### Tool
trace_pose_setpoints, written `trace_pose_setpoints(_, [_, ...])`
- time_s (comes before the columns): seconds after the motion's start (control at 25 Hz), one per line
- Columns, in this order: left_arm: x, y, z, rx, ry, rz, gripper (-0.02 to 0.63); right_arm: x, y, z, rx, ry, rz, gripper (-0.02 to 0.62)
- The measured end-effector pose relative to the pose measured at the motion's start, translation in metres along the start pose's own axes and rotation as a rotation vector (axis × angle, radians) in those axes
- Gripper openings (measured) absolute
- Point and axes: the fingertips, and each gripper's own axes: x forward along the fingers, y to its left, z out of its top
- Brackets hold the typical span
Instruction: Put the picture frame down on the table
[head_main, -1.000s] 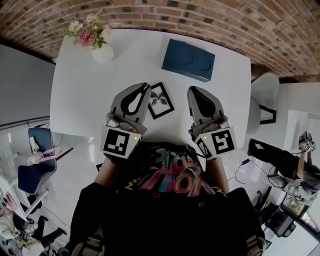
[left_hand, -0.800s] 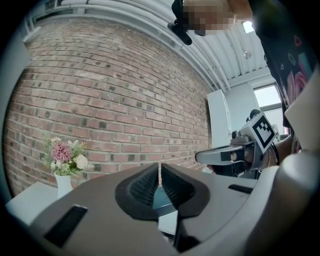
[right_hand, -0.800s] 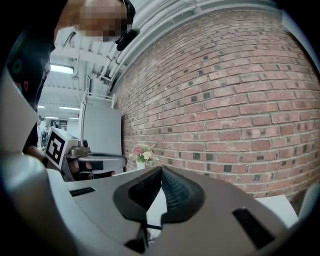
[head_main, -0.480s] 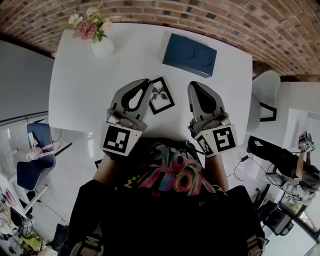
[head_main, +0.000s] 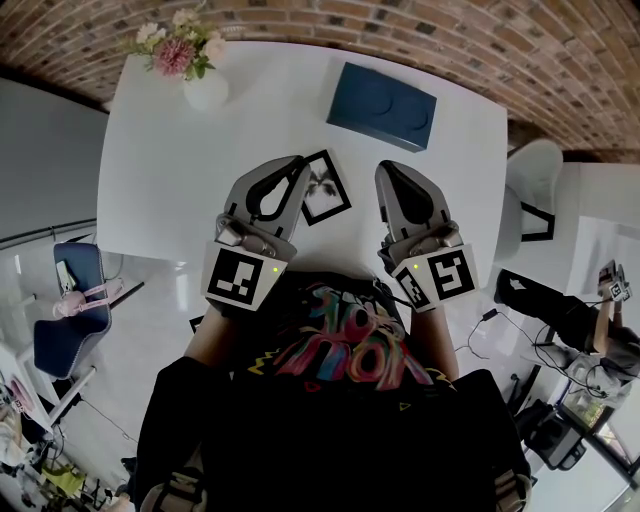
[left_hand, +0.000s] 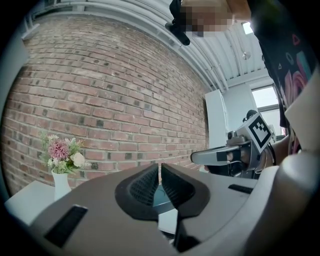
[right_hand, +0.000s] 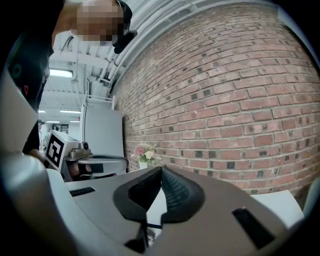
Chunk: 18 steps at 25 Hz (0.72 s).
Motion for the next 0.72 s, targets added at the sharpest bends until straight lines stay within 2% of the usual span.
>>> trace_pose_setpoints(0.72, [0.009, -0.01, -0.009, 0.032, 0.019, -0.081, 0.035, 0.003, -0.005, -0.009, 0.007, 0.018, 0.01, 0.02])
